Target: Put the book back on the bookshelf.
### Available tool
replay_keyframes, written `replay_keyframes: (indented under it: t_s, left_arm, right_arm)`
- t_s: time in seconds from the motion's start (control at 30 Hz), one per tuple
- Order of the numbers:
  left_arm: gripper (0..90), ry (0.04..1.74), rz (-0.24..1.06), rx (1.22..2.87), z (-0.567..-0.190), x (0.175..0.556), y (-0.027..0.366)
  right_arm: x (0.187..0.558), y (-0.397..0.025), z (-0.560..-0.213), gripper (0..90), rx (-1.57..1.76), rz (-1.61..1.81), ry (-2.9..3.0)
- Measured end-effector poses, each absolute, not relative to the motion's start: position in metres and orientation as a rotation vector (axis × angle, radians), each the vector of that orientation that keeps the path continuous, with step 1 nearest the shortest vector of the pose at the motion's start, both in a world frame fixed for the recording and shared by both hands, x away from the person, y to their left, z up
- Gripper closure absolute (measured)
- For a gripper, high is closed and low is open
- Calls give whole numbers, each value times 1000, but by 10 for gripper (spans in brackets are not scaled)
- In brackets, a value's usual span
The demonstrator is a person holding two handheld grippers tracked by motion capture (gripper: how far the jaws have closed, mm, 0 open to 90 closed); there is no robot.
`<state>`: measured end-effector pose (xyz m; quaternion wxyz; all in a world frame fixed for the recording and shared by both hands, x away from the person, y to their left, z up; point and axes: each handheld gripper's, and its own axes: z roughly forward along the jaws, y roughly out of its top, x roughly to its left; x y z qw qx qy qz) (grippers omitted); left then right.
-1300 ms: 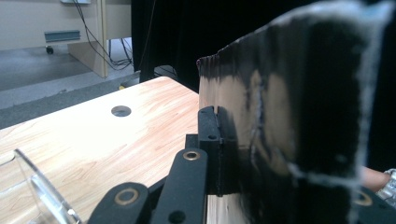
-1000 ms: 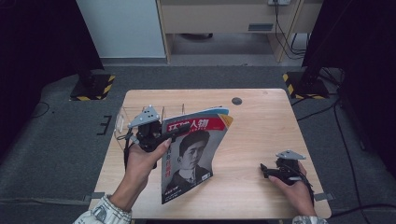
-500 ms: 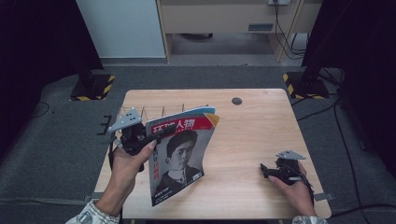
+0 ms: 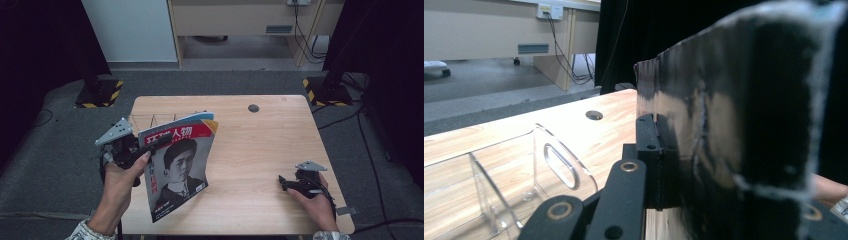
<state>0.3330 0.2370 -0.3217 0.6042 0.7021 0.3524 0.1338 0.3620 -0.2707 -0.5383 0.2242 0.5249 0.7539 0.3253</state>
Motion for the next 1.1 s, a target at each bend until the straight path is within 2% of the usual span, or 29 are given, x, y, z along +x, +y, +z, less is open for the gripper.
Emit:
replay_keyframes:
  t_s: [1.1]
  left_arm:
    - [867, 899, 394, 1568, -317, 316, 301]
  right_arm:
    - [362, -271, -538, 117, 1450, 899, 2081]
